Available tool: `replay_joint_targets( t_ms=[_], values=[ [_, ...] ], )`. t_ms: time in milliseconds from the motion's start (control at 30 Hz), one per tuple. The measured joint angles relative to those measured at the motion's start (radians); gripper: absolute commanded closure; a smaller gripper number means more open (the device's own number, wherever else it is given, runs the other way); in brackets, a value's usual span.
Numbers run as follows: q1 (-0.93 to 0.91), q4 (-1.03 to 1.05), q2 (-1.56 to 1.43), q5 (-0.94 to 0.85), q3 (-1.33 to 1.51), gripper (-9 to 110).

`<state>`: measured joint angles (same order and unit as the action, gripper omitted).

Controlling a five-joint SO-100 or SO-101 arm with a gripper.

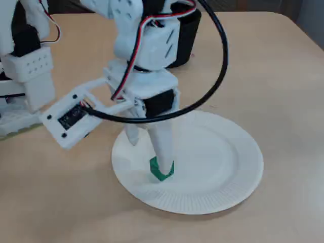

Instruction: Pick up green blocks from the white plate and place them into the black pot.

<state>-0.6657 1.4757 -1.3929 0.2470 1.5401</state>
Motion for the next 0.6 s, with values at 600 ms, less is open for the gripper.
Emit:
replay_joint_targets(
  t_ms=[600],
  values=[
    [0.063, -0.293, 0.000, -0.017, 0.107, 85]
  ],
)
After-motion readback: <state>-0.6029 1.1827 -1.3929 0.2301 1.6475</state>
